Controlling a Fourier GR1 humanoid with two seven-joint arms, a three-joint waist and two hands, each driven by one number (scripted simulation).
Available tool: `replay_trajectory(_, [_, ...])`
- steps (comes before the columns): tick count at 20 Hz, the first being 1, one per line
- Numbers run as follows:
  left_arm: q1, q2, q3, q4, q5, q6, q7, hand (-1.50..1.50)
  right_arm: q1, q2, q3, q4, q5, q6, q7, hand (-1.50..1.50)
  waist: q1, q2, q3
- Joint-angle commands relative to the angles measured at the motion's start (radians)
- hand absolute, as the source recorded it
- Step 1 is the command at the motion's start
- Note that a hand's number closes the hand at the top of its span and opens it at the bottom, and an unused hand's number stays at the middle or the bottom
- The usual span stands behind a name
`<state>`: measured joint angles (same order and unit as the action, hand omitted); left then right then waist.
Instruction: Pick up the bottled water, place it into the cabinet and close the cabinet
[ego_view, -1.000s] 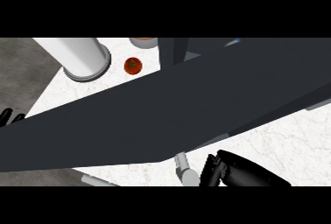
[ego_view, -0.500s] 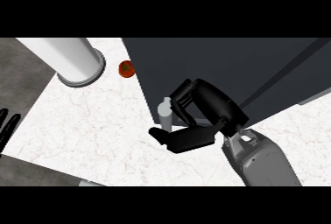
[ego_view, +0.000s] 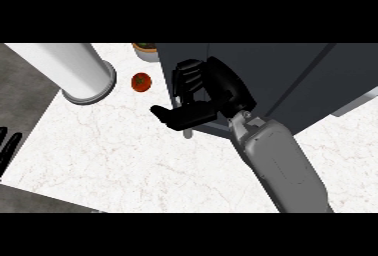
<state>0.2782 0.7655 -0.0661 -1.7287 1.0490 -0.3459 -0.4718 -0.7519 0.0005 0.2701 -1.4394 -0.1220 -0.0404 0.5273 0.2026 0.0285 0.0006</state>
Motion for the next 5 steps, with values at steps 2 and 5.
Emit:
replay_trajectory(2, [0.013, 0.0, 0.014, 0.018, 0.015, -0.016, 0.0, -1.5, -0.183, 0.0, -0.11, 0.176, -0.03, -0.151, -0.052, -1.5, -0.007, 0.012, -0.004])
replay_trajectory(5, [0.018, 0.0, 0.019, 0.01, 0.012, -0.019, -0.005, -1.5, -0.194, 0.0, -0.098, 0.214, -0.055, -0.189, -0.076, -1.5, -0.003, 0.013, -0.004])
